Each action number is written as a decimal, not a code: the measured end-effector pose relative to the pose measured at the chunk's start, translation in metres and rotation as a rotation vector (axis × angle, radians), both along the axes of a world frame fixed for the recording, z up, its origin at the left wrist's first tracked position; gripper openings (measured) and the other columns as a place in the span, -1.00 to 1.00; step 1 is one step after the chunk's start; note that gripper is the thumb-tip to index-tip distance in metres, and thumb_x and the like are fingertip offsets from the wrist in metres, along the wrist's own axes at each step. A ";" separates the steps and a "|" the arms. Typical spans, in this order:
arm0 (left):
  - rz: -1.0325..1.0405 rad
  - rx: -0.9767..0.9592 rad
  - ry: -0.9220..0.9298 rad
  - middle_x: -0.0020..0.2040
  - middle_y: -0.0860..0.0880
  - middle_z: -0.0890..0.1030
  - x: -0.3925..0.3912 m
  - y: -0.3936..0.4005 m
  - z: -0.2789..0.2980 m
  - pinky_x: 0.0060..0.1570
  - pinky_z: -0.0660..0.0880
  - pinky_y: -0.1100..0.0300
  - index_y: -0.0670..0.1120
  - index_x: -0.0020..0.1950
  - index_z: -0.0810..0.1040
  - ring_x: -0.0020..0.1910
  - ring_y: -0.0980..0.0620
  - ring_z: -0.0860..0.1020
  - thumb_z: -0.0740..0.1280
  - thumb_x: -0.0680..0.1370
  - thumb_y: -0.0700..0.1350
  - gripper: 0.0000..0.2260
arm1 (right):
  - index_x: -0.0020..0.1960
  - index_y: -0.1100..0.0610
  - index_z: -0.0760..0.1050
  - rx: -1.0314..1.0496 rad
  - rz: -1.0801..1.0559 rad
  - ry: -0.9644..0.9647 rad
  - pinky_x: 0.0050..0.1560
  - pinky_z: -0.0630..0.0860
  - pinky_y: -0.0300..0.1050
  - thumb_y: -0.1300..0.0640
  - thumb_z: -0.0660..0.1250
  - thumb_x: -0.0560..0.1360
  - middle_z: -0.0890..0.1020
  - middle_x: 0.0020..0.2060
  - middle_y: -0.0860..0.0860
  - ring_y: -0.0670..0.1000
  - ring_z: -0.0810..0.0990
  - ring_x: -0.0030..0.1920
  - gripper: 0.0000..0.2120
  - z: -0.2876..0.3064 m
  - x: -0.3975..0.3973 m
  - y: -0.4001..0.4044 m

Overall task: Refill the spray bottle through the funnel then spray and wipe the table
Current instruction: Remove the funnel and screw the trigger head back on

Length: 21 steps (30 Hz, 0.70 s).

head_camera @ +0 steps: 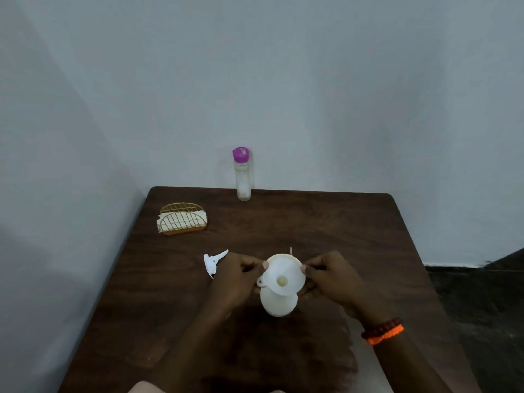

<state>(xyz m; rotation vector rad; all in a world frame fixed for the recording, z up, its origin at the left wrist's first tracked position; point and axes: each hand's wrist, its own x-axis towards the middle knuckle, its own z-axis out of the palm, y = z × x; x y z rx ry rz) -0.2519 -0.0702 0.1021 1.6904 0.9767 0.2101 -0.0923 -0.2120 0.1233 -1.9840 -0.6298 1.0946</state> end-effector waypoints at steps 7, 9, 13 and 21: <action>0.010 -0.066 0.007 -0.25 0.02 0.75 0.000 0.001 0.001 -0.14 0.68 0.14 -0.09 -0.03 0.75 -0.37 0.05 0.71 0.43 0.57 -0.08 -0.87 | 0.04 0.37 0.64 0.005 -0.018 -0.029 -0.07 0.72 0.15 0.26 0.24 0.67 0.75 -0.27 0.24 0.19 0.77 -0.24 -0.76 -0.002 -0.003 -0.002; 0.003 -0.095 0.001 -0.23 -0.01 0.75 -0.001 0.002 0.004 -0.07 0.69 0.03 -0.10 -0.04 0.75 -0.33 0.01 0.72 0.43 0.57 -0.08 -0.87 | 0.07 0.37 0.63 0.007 -0.011 -0.005 -0.08 0.72 0.10 0.26 0.24 0.67 0.75 -0.25 0.25 0.19 0.77 -0.23 -0.77 0.001 -0.002 -0.002; -0.019 -0.085 -0.043 -0.21 0.00 0.76 0.000 0.006 0.017 -0.13 0.70 0.06 -0.11 -0.02 0.76 -0.29 -0.01 0.73 0.43 0.57 -0.10 -0.87 | 0.08 0.34 0.64 0.047 0.013 -0.008 -0.10 0.73 0.07 0.25 0.24 0.67 0.75 -0.24 0.23 0.17 0.77 -0.23 -0.77 0.014 0.001 -0.004; -0.133 0.054 -0.124 -0.10 0.08 0.76 0.013 0.031 0.043 -0.05 0.68 0.07 -0.03 0.06 0.75 -0.13 0.10 0.73 0.43 0.57 -0.10 -0.87 | 0.10 0.17 0.70 0.169 0.047 -0.148 -0.06 0.71 0.02 0.18 0.30 0.65 0.77 -0.17 0.07 0.06 0.76 -0.18 -0.81 0.031 0.022 0.004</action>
